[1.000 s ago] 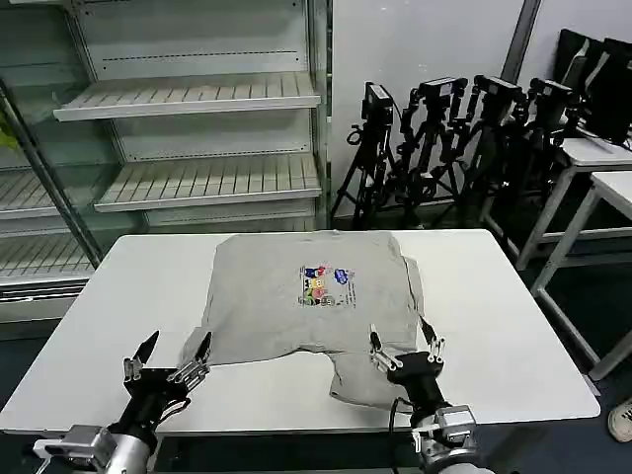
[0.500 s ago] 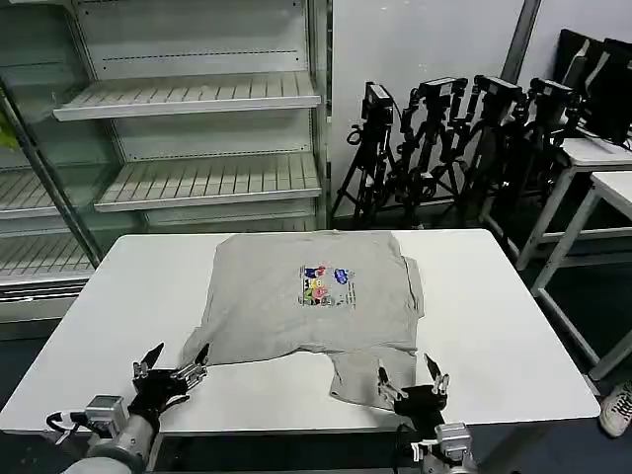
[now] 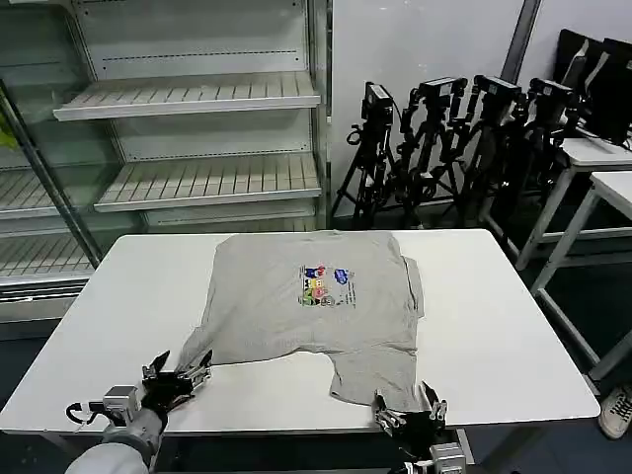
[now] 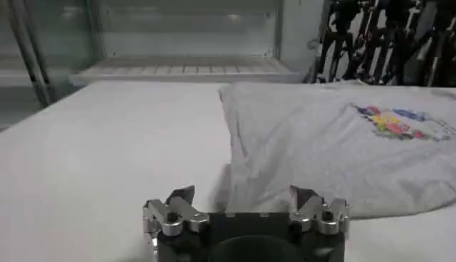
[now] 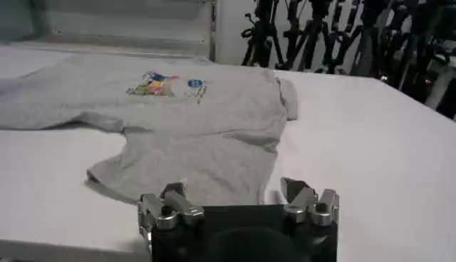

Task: Fold and organize the clothes.

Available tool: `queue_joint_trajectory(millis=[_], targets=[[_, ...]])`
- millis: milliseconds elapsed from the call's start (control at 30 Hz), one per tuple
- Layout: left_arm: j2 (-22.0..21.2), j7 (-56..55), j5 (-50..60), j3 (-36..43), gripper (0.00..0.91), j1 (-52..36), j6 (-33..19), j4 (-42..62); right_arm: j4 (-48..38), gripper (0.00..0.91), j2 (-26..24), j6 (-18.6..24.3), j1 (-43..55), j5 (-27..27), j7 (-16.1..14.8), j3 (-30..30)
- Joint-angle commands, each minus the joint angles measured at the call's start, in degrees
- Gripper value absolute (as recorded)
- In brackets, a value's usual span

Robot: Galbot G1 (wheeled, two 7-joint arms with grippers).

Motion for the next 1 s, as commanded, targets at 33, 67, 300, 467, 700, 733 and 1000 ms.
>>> queue_joint_trajectory(millis=[33,67,300,467,700,733,1000], targets=[[0.4,-0.1,-0.4,0.4,0.020,-0.9,0.3,1.9,0.3,0.000,0.1,-0.6,-1.3,0.0,-0.1,0.1],[0.4,-0.1,-0.4,0.4,0.020,-0.8,0.4,1.9,0.2,0.000,0.1,-0.6,-1.1,0.3,-0.1,0.0],[0.4,-0.1,-0.5,-0.1,0.020,-0.3,0.4,1.5,0.0,0.000,0.1,-1.0,-0.3,2.1,0.2,-0.1],[0.3,0.0,-0.6,-0.3,0.020,0.0,0.4,1.5,-0.3,0.000,0.0,-1.1,0.2,3.0,0.5,-0.3],[-0.5,0.5,-1.2,-0.5,0.020,1.3,0.1,-0.8,0.7,0.000,-0.3,-0.6,-0.3,3.5,0.7,-0.2],[-0.6,0.5,-1.2,-0.5,0.020,1.4,0.0,-1.0,0.9,0.000,-0.3,-0.4,-0.4,3.5,0.7,-0.2],[-1.0,0.4,-1.3,-1.2,0.020,4.9,-0.5,-5.5,6.4,0.000,-1.1,1.9,-5.5,2.1,0.9,0.1]])
